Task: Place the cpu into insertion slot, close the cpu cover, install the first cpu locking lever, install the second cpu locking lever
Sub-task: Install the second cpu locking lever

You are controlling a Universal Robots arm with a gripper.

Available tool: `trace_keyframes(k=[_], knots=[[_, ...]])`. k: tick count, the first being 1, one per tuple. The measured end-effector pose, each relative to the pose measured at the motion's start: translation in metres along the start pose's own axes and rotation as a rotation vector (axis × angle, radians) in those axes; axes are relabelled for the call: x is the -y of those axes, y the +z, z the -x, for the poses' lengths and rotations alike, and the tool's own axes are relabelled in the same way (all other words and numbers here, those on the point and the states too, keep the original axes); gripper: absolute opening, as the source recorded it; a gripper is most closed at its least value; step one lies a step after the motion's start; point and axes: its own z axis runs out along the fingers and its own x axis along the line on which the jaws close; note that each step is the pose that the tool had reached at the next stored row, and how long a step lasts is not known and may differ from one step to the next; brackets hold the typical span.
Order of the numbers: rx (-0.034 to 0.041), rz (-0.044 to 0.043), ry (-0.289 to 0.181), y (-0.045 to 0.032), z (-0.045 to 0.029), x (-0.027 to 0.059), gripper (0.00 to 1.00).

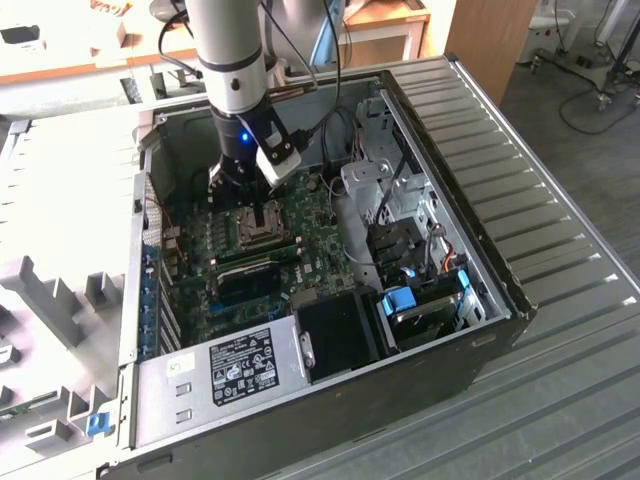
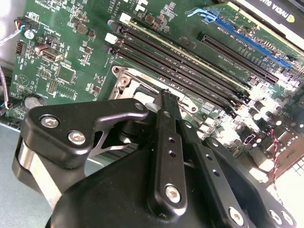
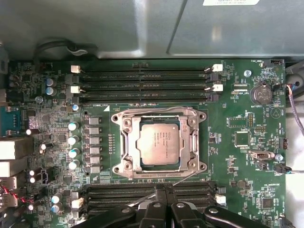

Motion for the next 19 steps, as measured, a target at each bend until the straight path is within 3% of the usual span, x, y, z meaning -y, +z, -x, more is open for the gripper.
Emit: trace_keyframes(k=[19], knots=[[0.0004, 0.0002, 0.000, 0.0037, -0.0008, 0.0000, 0.11]])
